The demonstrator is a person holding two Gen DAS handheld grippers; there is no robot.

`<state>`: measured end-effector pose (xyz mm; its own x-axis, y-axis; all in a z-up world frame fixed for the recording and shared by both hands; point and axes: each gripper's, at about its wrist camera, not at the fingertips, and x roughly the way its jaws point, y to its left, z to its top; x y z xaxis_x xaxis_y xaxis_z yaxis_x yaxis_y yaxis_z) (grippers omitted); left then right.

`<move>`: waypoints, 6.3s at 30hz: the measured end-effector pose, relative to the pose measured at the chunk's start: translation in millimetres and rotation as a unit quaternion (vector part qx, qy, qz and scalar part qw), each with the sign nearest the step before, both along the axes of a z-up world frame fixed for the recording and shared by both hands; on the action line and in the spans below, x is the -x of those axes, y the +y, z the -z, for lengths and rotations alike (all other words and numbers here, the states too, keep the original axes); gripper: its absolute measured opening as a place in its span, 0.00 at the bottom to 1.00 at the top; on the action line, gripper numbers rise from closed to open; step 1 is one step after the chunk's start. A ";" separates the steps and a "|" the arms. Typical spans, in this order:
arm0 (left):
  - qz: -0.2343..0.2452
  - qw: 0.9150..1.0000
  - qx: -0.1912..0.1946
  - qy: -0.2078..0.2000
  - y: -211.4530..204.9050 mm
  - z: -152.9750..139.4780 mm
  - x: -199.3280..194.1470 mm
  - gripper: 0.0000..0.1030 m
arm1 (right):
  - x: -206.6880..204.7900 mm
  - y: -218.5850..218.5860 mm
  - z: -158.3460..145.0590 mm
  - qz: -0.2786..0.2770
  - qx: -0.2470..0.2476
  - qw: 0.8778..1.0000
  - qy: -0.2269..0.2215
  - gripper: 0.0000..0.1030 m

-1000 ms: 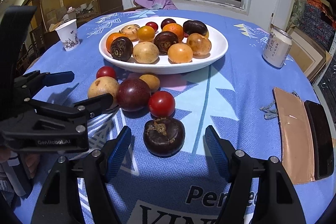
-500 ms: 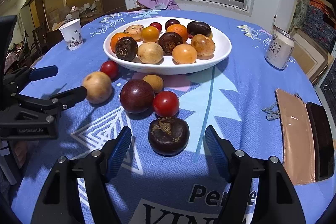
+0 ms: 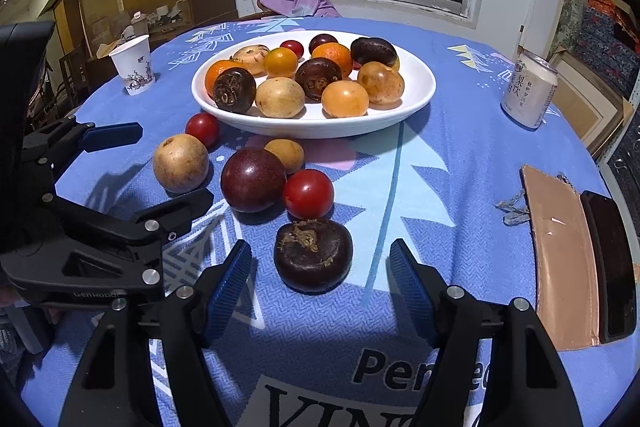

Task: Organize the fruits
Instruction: 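Move both open tools back toward the remaining fruits, then grasp a pale potato with the left tool while the right tool grasps a mangosteen, then carry the potato and mangosteen over the white plate and open both tools, then move both open tools back toward the remaining fruits, then grasp a red tomato with the left tool while the right tool grasps a dark red plum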

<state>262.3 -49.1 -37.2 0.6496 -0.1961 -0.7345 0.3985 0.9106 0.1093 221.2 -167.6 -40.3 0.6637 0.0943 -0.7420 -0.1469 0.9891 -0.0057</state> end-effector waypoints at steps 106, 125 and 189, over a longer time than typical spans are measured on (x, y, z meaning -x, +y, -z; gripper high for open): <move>-0.102 0.990 0.100 -0.012 4.1 -37.6 -135.1 0.60 | -128.6 -2.3 -34.7 0.045 0.015 0.997 -0.060 0.47; -0.120 0.983 0.091 -0.106 10.0 -86.8 -90.0 0.83 | -84.3 -13.5 -80.3 0.055 -0.038 0.991 -0.118 0.67; -0.044 0.998 0.032 0.045 7.7 7.5 -31.1 0.31 | 7.4 26.0 -16.5 -0.061 -0.007 0.997 -0.049 0.49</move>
